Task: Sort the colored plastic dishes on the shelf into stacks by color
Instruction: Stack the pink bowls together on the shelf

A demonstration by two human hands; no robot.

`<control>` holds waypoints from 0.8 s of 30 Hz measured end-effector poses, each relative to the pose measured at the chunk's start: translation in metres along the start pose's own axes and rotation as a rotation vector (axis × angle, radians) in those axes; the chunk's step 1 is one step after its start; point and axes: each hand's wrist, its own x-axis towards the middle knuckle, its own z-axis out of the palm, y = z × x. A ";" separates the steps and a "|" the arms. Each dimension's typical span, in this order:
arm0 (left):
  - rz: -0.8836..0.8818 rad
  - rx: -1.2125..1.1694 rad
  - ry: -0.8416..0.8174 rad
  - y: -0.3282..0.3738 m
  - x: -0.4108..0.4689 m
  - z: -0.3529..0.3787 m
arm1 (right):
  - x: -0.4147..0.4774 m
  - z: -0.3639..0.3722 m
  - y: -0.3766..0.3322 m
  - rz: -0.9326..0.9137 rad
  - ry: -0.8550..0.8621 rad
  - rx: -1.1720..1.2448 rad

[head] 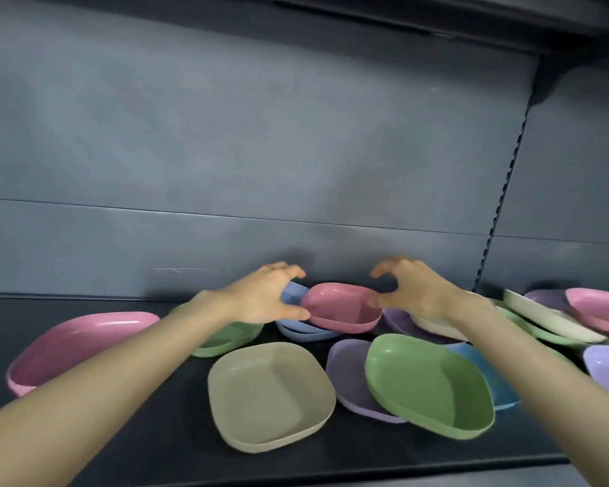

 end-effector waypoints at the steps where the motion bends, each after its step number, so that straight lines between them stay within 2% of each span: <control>1: -0.025 -0.001 -0.010 0.004 0.006 0.007 | 0.003 0.001 0.010 -0.009 -0.026 0.003; 11: -0.215 -0.061 -0.047 0.015 0.034 0.035 | 0.035 0.016 0.064 -0.069 -0.239 0.101; 16: -0.246 -0.075 -0.085 0.012 0.044 0.039 | 0.052 0.023 0.075 -0.056 -0.369 0.143; 24: -0.261 -0.158 -0.148 0.003 0.056 0.047 | 0.066 0.027 0.081 -0.043 -0.461 0.192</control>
